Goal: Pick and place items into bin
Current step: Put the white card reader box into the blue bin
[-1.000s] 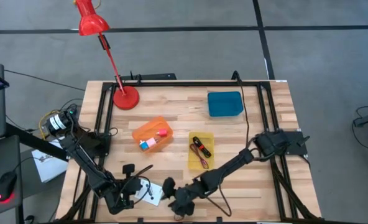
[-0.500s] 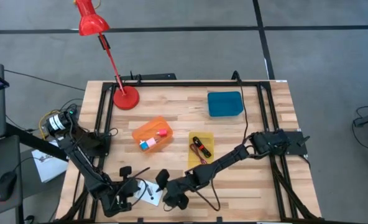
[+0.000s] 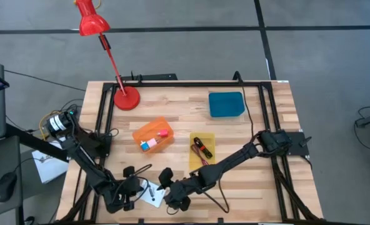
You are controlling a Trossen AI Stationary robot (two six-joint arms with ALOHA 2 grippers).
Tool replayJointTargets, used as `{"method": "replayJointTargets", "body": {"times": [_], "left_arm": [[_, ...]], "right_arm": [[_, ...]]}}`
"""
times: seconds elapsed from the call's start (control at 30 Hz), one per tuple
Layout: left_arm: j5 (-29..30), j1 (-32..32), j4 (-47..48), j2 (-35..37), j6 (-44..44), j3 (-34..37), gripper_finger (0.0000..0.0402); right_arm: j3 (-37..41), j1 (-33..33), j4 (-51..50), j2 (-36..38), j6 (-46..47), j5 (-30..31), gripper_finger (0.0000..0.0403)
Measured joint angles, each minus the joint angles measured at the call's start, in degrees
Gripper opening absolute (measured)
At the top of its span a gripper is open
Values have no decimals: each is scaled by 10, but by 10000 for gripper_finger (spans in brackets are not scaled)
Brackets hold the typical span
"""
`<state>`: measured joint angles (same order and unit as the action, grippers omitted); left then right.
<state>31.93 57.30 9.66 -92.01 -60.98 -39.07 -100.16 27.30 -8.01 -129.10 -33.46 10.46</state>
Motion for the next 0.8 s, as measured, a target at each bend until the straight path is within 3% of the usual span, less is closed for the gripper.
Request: {"method": "replayJointTargets", "body": {"times": [0.23,0.6,0.8], "left_arm": [[-18,-59,-10,0,68,0,0],[-89,-161,-114,0,208,0,0],[-166,-183,-134,0,229,-9,0]], "right_arm": [[0,2,-79,48,94,1,223],[0,23,-306,165,321,-1,207],[0,41,-370,201,385,-1,178]]}}
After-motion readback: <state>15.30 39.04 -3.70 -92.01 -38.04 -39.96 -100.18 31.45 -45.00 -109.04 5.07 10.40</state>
